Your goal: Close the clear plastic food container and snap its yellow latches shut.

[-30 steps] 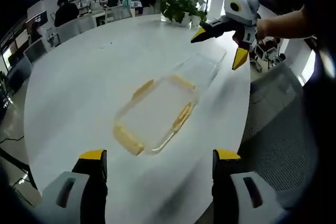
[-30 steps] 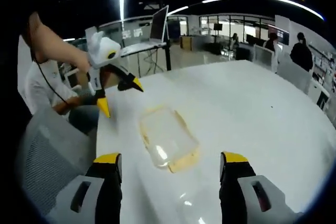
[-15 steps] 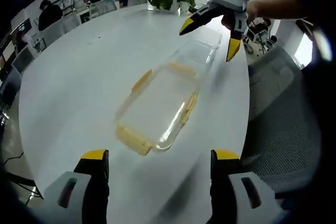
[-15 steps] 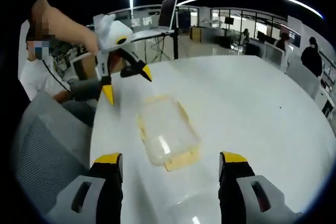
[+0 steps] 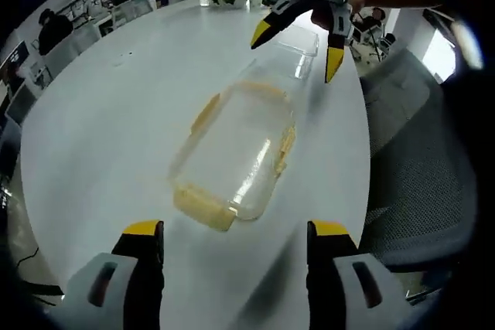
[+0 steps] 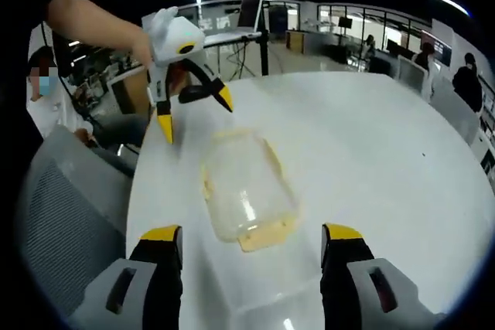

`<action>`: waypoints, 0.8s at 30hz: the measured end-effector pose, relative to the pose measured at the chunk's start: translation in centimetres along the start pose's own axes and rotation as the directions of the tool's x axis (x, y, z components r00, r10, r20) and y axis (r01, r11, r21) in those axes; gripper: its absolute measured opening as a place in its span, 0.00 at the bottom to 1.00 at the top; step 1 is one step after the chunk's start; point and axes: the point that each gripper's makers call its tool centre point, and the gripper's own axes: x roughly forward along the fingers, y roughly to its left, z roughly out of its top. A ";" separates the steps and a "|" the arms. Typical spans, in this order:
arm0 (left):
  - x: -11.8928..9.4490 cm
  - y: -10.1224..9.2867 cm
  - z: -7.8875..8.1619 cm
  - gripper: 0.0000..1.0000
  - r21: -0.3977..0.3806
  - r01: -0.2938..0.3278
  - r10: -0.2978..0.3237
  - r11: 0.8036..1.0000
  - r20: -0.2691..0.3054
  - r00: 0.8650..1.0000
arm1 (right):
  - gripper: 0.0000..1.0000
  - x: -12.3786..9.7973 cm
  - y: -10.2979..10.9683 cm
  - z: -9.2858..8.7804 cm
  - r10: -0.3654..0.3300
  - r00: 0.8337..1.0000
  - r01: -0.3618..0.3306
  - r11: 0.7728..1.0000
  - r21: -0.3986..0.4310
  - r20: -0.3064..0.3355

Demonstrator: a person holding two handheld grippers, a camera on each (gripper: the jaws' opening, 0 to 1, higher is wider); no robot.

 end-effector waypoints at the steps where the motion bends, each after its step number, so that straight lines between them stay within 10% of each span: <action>1: 0.1 0.1 -0.1 0.75 0.008 0.005 -0.005 1.000 -0.011 1.000 | 0.72 0.2 -0.1 -0.2 0.005 1.000 -0.005 1.000 -0.002 -0.008; 24: 1.7 1.7 -0.6 0.67 0.203 0.078 -0.054 0.976 -0.122 0.991 | 0.64 2.8 -1.0 -2.3 0.058 0.985 -0.070 0.995 -0.072 -0.161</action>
